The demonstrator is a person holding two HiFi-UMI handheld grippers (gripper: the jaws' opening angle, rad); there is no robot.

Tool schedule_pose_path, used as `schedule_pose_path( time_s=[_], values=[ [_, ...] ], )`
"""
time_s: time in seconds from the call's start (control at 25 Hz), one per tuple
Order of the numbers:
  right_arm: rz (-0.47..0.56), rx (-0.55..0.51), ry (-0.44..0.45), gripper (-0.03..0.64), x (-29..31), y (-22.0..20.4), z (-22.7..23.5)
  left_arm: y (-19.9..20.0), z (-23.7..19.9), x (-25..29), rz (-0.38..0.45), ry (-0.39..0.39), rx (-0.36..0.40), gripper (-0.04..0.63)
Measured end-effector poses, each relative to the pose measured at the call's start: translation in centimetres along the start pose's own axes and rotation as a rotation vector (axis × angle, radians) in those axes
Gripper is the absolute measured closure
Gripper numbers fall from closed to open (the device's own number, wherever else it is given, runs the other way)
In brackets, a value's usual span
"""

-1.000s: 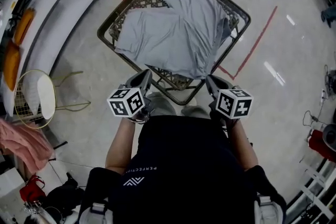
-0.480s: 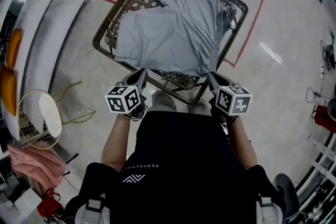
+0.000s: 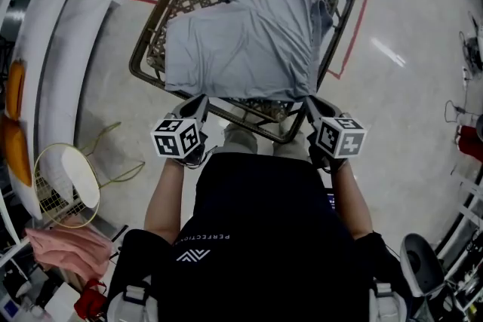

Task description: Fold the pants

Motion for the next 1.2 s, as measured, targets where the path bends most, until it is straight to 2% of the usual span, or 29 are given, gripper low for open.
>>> schedule_pose_path(
  time_s=[0.24,0.36,0.44,0.72,0.92,1.04,1.2],
  values=[
    [0.004,0.061,-0.052,0.578,0.9,-2.1,0.7,0.1,-3.3,-0.3,-0.046,0.006,0.022,0.586],
    [0.002,0.075,-0.084,0.578,1.2,-2.7,0.8,0.2,-4.6,-0.4,-0.058,-0.027,0.026,0.583],
    [0.006,0.086,-0.105,0.578,1.3,-3.1,0.6,0.3,-4.9,-0.2,-0.075,-0.064,0.040,0.521],
    [0.027,0.097,-0.189,0.577,1.4,-4.6,-0.5,0.0,-7.0,0.1,-0.142,-0.131,0.071,0.471],
    [0.011,0.056,-0.244,0.573,0.7,-5.2,-0.4,0.0,-8.3,0.0,-0.175,-0.170,0.107,0.448],
    [-0.005,0.044,-0.237,0.505,0.3,-5.2,0.0,0.1,-8.8,0.0,-0.193,-0.172,0.122,0.423],
    [-0.046,-0.012,-0.228,0.471,0.1,-4.7,1.0,0.1,-8.7,-0.1,-0.219,-0.172,0.115,0.407]
  ],
)
Point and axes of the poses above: the fingertips, and each gripper's own axes: x forward along the fingers, z to its right, y out of its top, the point moved 3 cm from there along -x, backward along the fingers, and after that the axes turned 14 degrees about z, right-handed, at the moved point
